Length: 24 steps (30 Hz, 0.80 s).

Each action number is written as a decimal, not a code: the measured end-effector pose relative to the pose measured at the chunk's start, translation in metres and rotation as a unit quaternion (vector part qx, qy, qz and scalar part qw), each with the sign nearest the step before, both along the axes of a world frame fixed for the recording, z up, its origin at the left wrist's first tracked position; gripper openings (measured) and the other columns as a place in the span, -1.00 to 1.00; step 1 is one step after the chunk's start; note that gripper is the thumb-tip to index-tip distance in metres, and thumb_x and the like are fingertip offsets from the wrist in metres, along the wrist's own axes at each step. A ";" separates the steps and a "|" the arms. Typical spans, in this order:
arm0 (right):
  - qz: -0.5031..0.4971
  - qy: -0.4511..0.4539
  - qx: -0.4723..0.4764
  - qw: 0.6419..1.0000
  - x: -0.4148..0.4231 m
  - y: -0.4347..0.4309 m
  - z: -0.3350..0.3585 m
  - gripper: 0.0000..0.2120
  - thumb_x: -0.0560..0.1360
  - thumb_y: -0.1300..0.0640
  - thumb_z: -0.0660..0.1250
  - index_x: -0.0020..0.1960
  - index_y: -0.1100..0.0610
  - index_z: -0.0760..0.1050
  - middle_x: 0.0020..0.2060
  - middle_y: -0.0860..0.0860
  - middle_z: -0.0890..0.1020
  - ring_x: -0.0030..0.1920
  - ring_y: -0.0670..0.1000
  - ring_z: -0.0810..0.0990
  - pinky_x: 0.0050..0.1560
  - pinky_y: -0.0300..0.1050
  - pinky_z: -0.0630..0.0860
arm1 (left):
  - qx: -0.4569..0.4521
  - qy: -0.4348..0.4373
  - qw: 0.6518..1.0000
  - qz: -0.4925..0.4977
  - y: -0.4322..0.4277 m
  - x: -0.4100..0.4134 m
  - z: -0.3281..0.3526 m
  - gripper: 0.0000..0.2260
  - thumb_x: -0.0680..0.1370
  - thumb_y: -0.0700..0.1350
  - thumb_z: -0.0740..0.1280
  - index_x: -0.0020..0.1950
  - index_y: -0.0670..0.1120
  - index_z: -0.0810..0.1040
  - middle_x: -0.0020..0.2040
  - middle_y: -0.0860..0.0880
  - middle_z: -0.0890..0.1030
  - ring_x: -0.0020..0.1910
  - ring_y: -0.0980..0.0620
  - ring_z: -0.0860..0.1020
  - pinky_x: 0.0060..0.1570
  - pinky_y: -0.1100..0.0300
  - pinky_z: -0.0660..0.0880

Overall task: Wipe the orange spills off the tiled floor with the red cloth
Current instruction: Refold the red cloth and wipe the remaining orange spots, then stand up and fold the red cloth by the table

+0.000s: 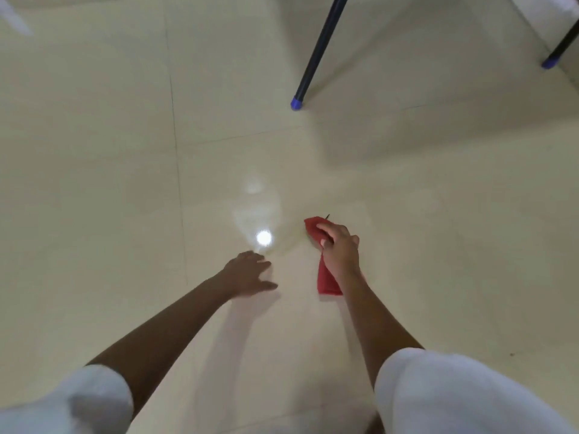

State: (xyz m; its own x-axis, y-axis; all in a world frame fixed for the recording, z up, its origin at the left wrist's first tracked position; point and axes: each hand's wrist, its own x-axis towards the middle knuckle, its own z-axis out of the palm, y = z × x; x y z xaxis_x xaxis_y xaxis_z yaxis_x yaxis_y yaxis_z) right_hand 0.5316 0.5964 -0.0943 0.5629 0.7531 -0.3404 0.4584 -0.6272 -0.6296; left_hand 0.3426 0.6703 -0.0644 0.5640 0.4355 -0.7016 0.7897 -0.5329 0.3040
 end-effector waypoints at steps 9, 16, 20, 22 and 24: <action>-0.117 0.312 0.122 0.935 -0.003 -0.021 0.263 -0.56 0.45 0.26 0.36 0.23 -0.12 0.46 0.16 -0.08 0.55 0.11 -0.04 0.56 0.17 -0.05 0.49 | -0.369 -0.245 0.746 0.497 -0.032 0.068 0.246 -0.66 0.55 0.10 0.24 0.14 -0.13 0.57 0.00 -0.06 0.64 0.02 -0.04 0.59 0.06 0.10 0.48; -0.254 0.444 0.171 0.842 0.023 -0.077 0.491 -0.56 0.49 0.37 0.27 0.32 0.07 0.39 0.23 0.04 0.47 0.08 -0.09 0.54 -0.05 -0.15 0.48 | -0.395 -0.310 0.695 0.514 -0.053 0.063 0.462 -0.87 0.45 -0.16 0.40 -0.05 -0.16 0.52 -0.08 -0.11 0.64 -0.10 -0.05 0.58 -0.09 0.13 0.50; -0.292 0.448 0.096 0.839 0.030 -0.100 0.601 -0.70 0.53 0.14 0.30 0.25 0.12 0.43 0.16 0.07 0.51 0.12 0.06 0.52 -0.04 -0.06 0.46 | -0.404 -0.344 0.685 0.499 -0.061 0.068 0.581 -0.95 0.52 -0.21 0.30 -0.05 -0.16 0.52 -0.10 -0.09 0.63 -0.14 0.00 0.60 -0.17 0.19 0.52; -0.275 0.474 0.011 0.836 0.030 -0.117 0.650 -0.61 0.55 -0.13 0.21 0.19 0.15 0.46 0.10 0.08 0.58 0.06 0.09 0.57 0.00 0.01 0.47 | -0.415 -0.361 0.673 0.494 -0.070 0.070 0.636 -0.86 0.52 -0.19 0.30 0.05 -0.19 0.53 -0.04 -0.11 0.63 -0.08 -0.01 0.60 -0.14 0.18 0.53; -0.250 0.525 -0.010 0.814 0.037 -0.125 0.690 -0.46 0.53 -0.28 0.11 0.13 0.16 0.51 0.03 0.11 0.64 0.03 0.12 0.61 0.04 0.06 0.50 | -0.432 -0.385 0.656 0.484 -0.075 0.074 0.682 -0.74 0.51 -0.17 0.30 0.16 -0.22 0.50 0.04 -0.13 0.62 -0.01 -0.04 0.60 -0.10 0.15 0.53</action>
